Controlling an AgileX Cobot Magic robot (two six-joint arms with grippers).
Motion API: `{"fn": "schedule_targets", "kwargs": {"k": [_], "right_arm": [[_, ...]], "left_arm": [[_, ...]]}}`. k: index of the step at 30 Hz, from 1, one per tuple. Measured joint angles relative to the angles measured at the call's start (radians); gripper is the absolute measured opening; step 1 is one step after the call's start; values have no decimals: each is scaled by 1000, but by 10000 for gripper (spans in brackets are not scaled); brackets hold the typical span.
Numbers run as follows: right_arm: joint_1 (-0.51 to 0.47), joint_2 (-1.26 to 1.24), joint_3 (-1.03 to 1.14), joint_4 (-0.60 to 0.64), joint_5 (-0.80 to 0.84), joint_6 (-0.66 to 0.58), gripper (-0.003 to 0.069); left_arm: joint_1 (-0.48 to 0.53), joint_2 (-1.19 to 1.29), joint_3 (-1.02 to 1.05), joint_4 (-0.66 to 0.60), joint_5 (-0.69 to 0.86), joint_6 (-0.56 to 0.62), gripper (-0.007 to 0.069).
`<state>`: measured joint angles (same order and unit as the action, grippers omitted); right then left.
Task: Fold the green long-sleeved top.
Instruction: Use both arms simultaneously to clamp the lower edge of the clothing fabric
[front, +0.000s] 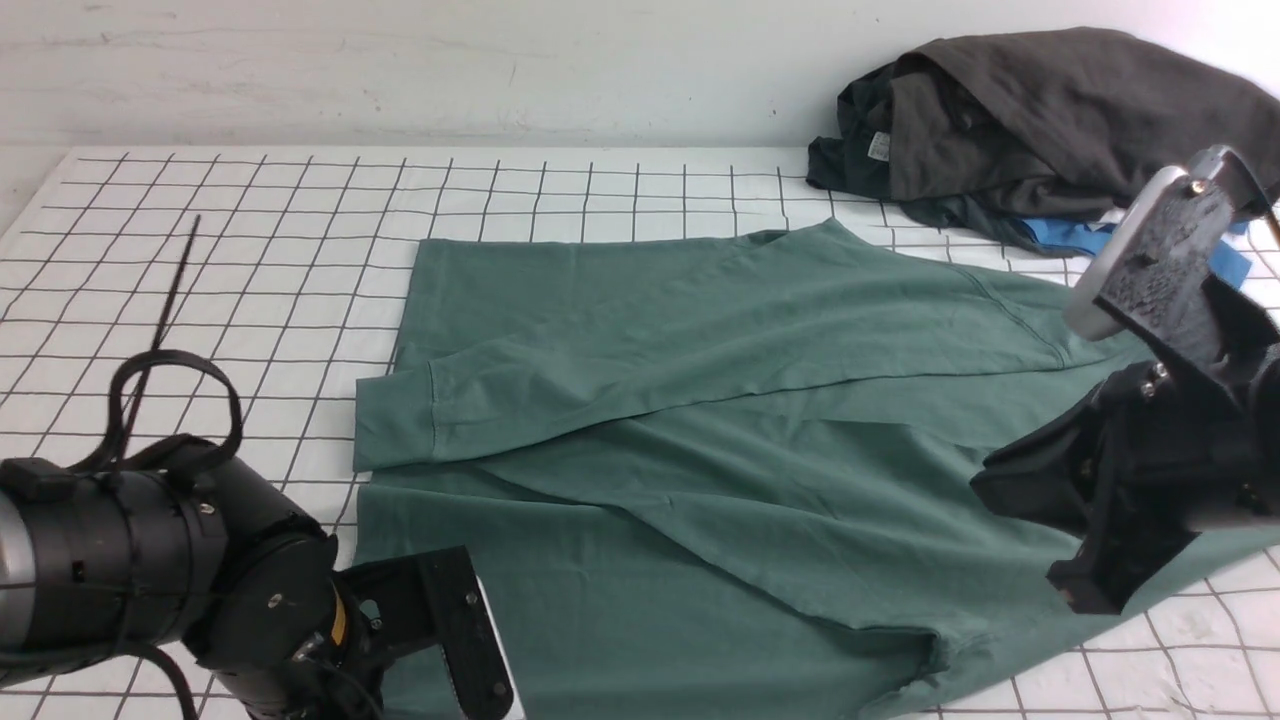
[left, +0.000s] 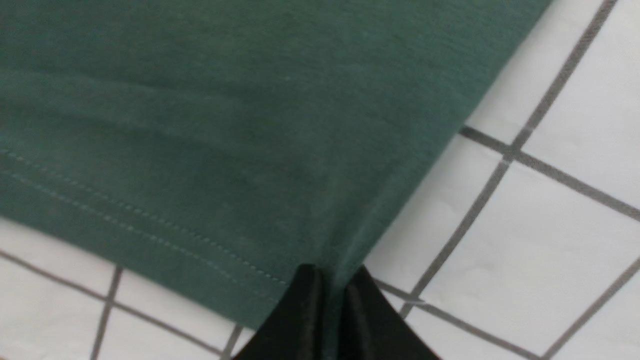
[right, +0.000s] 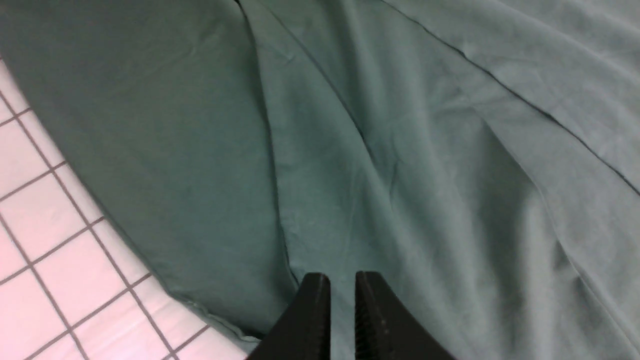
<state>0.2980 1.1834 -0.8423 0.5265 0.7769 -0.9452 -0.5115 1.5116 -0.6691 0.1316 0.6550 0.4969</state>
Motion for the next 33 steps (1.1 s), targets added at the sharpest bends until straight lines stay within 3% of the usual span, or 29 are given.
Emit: {"fn": "schedule_targets", "kwargs": {"k": [7,10,13,14,15,16,19,24,28,33], "right_arm": [[9,4,0,-52,50,-16,108],[10,40,1,-146,100,-23,193],[11,140,38,-322,125,-6,350],[11,146,41,-334,125,-7,358],[11,191,68,-437,113,-1,415],[11,210,75,-465,103,3,426],[10,310,122,-710,-15,131,470],[10,419,128,-943,-140,422,459],[11,447,120,-1004,-135,495,421],[18,449,112,-1006,-127,518,213]], "left_arm": [[2,-186,1,124,72,-117,2],[23,-261,3,156,80,-160,2],[47,-305,3,156,73,-190,2],[47,-306,3,155,73,-191,2],[49,-312,3,152,73,-194,2],[49,-314,3,151,73,-194,2],[49,-329,6,143,72,-194,2],[49,-352,11,142,72,-195,2],[49,-366,11,142,72,-195,2],[49,-404,11,142,81,-212,2]]}}
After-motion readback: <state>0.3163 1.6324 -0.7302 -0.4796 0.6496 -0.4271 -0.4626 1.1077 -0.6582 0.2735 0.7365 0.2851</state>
